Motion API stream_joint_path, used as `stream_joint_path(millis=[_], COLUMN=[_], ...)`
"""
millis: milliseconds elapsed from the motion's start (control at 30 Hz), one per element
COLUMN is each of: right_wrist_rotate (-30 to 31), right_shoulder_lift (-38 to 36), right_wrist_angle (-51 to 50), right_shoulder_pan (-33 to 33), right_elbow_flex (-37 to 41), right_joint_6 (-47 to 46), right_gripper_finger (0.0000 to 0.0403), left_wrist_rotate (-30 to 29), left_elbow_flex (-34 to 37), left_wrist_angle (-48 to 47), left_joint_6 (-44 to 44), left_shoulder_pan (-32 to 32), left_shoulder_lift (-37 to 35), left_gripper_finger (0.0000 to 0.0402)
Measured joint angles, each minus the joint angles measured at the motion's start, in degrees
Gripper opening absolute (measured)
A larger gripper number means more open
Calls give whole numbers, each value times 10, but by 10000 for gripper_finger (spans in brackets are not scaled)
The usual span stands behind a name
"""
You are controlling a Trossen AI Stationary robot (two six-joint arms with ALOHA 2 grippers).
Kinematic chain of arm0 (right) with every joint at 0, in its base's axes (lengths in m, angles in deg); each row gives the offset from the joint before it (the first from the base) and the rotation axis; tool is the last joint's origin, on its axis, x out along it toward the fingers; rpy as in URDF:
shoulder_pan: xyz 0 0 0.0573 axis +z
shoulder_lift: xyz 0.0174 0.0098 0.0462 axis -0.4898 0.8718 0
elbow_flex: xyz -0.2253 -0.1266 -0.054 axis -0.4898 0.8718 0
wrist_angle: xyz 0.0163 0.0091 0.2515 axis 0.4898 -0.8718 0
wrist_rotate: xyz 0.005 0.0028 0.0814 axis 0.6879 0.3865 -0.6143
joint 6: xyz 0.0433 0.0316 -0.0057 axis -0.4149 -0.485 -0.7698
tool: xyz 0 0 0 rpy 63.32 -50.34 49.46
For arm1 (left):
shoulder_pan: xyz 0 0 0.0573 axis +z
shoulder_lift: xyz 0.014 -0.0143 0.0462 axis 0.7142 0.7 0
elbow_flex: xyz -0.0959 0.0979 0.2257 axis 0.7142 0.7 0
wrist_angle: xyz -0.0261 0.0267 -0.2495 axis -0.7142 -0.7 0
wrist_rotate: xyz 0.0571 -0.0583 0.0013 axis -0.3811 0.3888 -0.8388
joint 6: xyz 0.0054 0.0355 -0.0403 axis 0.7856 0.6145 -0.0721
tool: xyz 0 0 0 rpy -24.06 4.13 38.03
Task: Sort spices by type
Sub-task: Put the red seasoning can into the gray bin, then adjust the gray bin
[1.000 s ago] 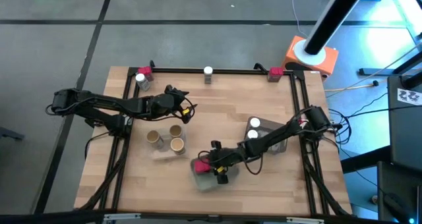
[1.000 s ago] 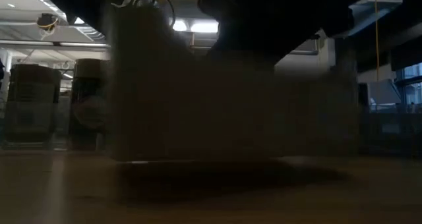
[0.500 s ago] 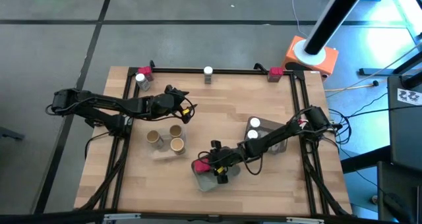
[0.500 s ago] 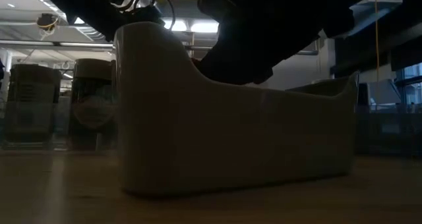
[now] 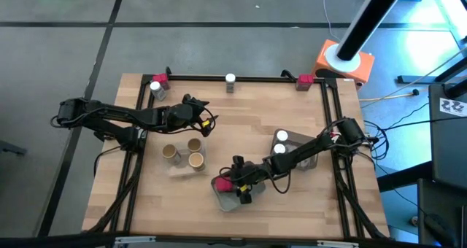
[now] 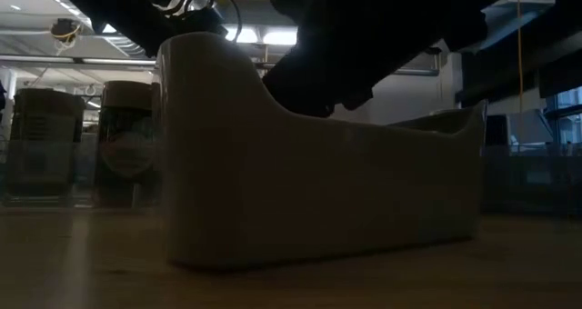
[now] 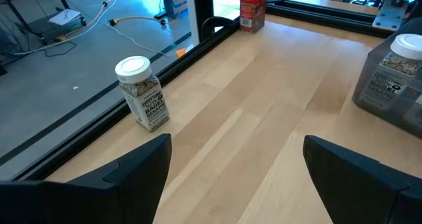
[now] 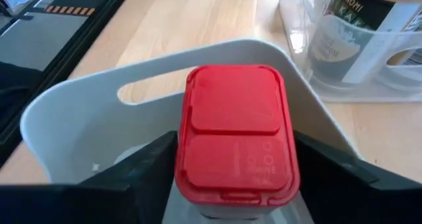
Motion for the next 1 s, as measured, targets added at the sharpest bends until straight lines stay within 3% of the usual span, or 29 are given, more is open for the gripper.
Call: stream_joint_path(millis=[167,433,733,1000], right_wrist_rotate=[-1,1,119,31], right_shoulder_lift=[-13,-84,-136,-121], right_wrist_angle=[-27,-236,-467,-408], right_shoulder_pan=[0,0,-21,-68], right_elbow_flex=[0,-66,-106,-59], right_joint_6=[5,26,31,30], right_gripper_finger=[306,305,293,289], left_wrist_rotate=[0,0,0,0], left_elbow_flex=[0,0,0,0], left_wrist_angle=[0,0,0,0], left_joint_6=[0,0,0,-2], left_shoulder_pan=[0,0,0,-1], left_shoulder_lift=[0,0,0,0], left_gripper_finger=[327,327,327,327])
